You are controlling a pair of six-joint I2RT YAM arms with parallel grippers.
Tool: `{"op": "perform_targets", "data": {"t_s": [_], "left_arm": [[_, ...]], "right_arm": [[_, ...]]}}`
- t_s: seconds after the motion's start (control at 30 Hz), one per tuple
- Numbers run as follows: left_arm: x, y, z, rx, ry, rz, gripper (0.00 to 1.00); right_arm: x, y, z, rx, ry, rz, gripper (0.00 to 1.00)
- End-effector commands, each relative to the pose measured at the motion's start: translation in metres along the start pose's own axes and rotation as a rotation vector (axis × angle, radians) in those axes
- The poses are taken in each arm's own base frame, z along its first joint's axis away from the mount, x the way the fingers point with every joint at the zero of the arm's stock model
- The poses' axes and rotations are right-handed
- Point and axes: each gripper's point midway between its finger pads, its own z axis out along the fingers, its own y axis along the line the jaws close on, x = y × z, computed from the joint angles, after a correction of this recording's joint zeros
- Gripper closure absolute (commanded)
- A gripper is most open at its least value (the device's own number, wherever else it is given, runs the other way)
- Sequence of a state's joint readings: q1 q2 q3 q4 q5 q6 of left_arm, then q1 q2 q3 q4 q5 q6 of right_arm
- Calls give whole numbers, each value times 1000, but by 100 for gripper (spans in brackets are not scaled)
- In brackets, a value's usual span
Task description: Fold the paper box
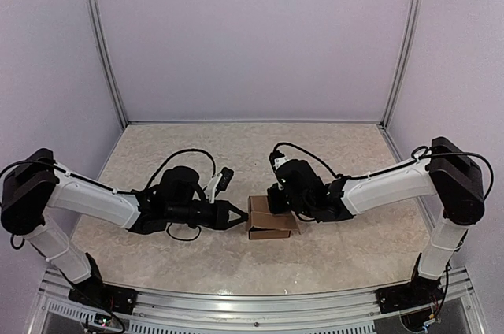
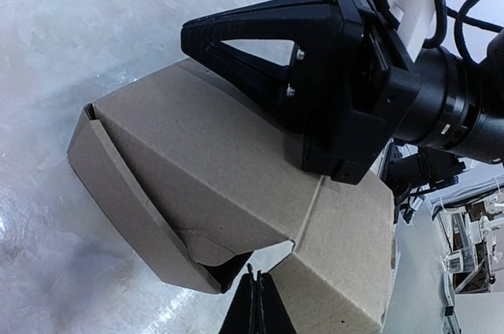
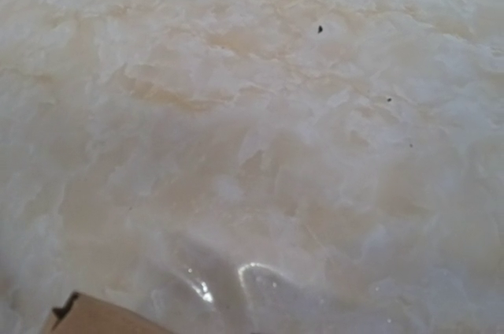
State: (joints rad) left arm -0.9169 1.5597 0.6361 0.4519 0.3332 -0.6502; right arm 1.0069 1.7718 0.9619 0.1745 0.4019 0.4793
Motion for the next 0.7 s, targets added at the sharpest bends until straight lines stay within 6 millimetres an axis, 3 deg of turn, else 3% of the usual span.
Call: {"op": "perform_targets", "data": {"t_s": [0.0, 0.67], "left_arm": [[-3, 0, 10, 6, 14, -15, 98], [0, 11, 32, 0, 46, -44, 98]], "right_arm": [[24, -2, 5, 29, 71, -63, 99], [25, 4, 6, 22, 70, -65, 99]]}}
